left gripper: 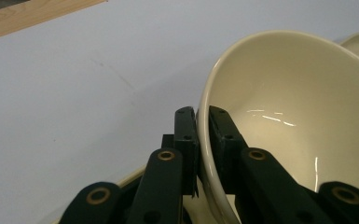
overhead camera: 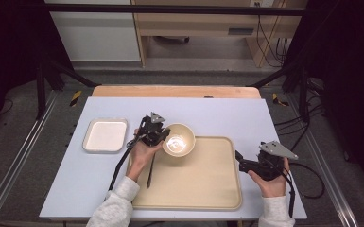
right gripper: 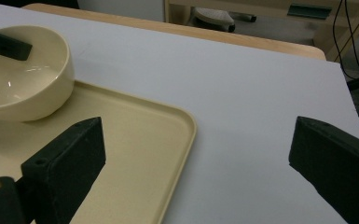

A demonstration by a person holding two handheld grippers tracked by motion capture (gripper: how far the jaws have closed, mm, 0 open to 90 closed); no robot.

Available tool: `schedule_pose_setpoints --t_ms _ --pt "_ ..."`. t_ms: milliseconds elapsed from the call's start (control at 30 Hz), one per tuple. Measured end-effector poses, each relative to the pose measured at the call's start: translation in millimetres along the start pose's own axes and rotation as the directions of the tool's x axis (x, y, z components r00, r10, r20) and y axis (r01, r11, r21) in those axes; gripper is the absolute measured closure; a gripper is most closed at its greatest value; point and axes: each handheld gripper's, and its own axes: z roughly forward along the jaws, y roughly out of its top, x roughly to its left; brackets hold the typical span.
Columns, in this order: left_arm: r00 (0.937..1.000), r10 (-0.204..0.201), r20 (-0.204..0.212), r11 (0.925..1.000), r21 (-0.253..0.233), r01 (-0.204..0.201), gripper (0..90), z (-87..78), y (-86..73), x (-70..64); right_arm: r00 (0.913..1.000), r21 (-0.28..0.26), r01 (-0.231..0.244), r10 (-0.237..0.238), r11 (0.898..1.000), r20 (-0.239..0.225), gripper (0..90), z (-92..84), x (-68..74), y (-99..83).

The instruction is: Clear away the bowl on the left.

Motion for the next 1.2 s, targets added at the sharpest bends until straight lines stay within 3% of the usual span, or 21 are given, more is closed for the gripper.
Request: schedule_pose_setpoints --t_ms 67,300,467,600,667,800,1067,1200 --pt "0.9998 -0.019 0.005 0.9998 0.006 0.019 83.0 0.7 -1.1 1.9 1.0000 -0.002 -0.001 0.001 1.000 -0.001 4.1 -0.6 -0.1 0.2" --pt "0.9996 -0.027 -0.003 0.9994 0.020 0.027 83.0 0.7 -0.8 1.7 1.0000 -0.004 -0.005 0.005 1.000 -0.002 4.1 -1.0 -0.2 0.5" --pt "0.9994 -0.030 0.021 0.9990 0.035 0.029 82.7 1.1 -3.0 3.2 1.0000 -0.003 -0.006 0.006 1.000 -0.003 4.1 -1.8 -0.4 0.7" --pt "0.9997 -0.024 0.005 0.9992 0.032 0.024 82.3 1.3 -4.8 2.3 1.0000 -0.004 -0.006 0.006 1.000 -0.002 4.1 -1.5 0.1 0.6" --pt "0.9999 -0.008 -0.015 0.9985 0.055 0.009 81.4 2.1 -6.3 3.8 1.0000 -0.004 -0.004 0.004 1.000 -0.002 4.1 -1.7 0.0 0.7" --pt "0.9995 -0.031 -0.012 0.9980 0.055 0.031 80.0 5.0 -9.7 6.4 1.0000 -0.007 -0.001 0.001 1.000 0.001 4.1 -1.9 -0.5 0.7" --pt "0.9997 0.005 -0.023 0.9982 0.060 -0.004 78.6 4.7 -9.7 6.2 1.0000 -0.009 0.001 -0.001 1.000 0.000 4.1 -2.0 -0.1 0.9" --pt "0.9997 0.003 -0.026 0.9995 0.032 -0.002 72.7 -0.5 -8.0 5.4 1.0000 -0.007 -0.007 0.007 1.000 -0.002 4.1 -3.0 -0.2 1.2"
